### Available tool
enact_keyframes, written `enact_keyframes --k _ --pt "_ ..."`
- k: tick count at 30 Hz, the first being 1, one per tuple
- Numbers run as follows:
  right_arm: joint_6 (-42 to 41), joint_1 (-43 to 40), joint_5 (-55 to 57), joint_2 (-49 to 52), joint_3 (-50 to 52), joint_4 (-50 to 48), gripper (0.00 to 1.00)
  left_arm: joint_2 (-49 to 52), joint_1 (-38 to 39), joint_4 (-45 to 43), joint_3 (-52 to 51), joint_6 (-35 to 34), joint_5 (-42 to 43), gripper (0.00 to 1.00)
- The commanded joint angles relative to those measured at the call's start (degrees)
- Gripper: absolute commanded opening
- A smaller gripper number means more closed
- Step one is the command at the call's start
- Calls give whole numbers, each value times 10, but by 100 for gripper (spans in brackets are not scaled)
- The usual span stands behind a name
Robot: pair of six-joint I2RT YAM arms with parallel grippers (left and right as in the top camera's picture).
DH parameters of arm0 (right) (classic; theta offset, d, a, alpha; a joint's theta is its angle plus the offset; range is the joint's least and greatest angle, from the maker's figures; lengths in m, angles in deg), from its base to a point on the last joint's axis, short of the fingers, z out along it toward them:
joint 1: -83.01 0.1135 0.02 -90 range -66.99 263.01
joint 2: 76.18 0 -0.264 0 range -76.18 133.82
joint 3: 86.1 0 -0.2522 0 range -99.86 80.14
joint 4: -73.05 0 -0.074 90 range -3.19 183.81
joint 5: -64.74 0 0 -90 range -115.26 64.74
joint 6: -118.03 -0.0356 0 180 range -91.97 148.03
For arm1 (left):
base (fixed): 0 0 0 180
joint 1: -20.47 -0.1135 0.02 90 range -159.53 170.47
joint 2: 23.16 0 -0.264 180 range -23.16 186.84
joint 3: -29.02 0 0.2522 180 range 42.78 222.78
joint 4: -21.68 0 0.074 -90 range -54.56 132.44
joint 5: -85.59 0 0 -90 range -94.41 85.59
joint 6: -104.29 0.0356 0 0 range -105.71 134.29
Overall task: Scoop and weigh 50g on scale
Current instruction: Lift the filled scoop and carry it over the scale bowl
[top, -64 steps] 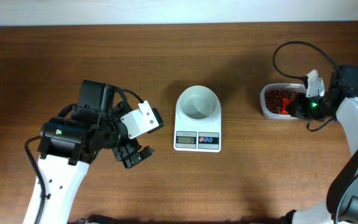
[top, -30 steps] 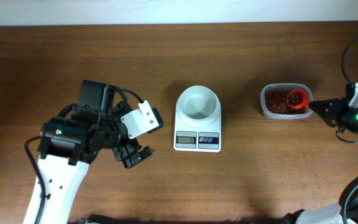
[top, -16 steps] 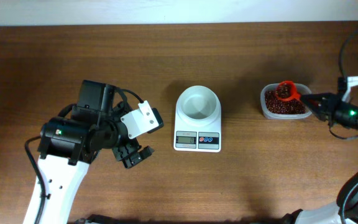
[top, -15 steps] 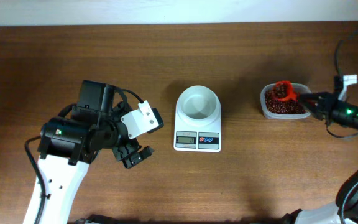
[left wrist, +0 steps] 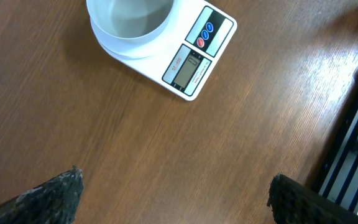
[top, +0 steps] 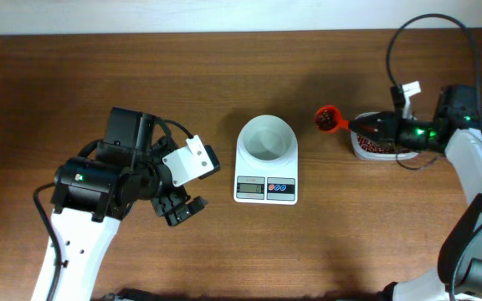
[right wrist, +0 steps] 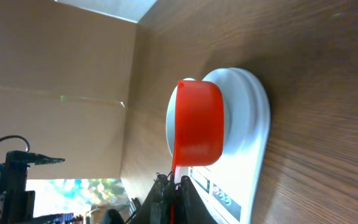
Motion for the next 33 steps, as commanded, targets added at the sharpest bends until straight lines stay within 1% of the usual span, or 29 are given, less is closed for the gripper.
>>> enact_keyframes --k 1,7,13,19,21,24,28,30,31,32,33 --pt "-33 35 -16 5 -1 -18 4 2 -2 0 4 11 10 99" --pt "-54 97 -15 5 -1 -43 4 2 -2 0 4 11 10 99" --pt "-59 140 -9 5 -1 -110 4 2 -2 0 4 11 10 99" --pt "-58 172 85 5 -1 -118 4 2 -2 0 4 11 10 99" --pt "-36 177 97 5 -1 -122 4 2 -2 0 4 11 10 99" --pt "33 183 96 6 -1 -124 4 2 -2 0 4 11 10 99" --pt "39 184 112 6 -1 -128 4 2 -2 0 4 11 10 99" --pt "34 184 137 6 -1 -130 4 2 -2 0 4 11 10 99" --pt "39 184 110 6 -1 -131 4 2 -2 0 4 11 10 99" --pt "63 184 74 6 -1 -132 4 2 -2 0 4 11 10 99" --pt "67 184 74 6 -1 -136 4 2 -2 0 4 11 10 99"
